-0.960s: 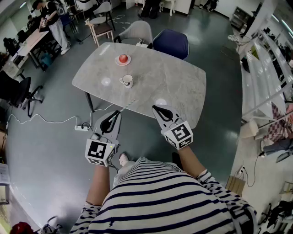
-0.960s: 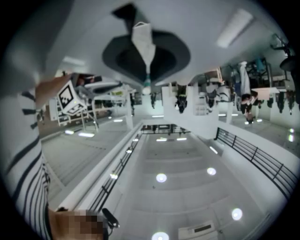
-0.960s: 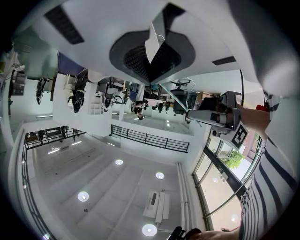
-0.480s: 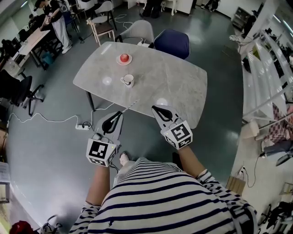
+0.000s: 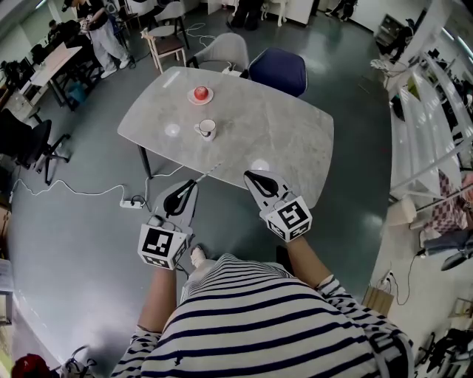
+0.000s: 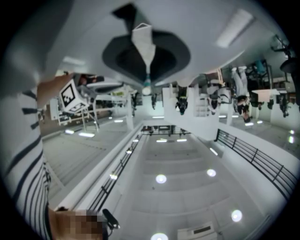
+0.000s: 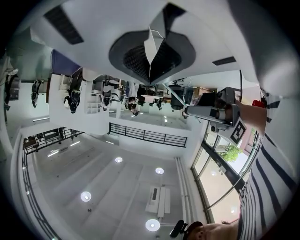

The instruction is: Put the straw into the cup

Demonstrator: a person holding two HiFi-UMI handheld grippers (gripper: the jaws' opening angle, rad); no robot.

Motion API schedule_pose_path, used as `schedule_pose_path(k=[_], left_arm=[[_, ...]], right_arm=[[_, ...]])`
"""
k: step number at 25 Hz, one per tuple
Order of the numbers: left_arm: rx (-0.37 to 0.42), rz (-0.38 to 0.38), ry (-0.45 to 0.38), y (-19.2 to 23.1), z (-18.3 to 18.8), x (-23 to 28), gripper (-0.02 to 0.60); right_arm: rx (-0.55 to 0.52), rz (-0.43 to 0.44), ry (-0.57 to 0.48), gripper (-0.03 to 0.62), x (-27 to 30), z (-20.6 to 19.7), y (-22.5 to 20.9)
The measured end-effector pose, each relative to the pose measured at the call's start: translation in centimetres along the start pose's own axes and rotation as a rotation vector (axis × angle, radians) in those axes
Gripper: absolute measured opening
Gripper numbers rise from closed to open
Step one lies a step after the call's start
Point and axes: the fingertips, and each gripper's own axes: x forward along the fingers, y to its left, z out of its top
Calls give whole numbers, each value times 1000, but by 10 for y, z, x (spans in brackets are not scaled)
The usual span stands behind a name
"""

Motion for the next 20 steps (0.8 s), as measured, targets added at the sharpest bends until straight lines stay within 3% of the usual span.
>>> schedule_pose_path(k=[12, 20], left_arm=[[2, -9, 3, -1, 0, 3, 26], [-15, -26, 14, 30, -10, 26, 26]], right_arm=[[29, 6, 5, 8, 4, -6, -3], [23, -8, 18, 8, 32, -13, -19]])
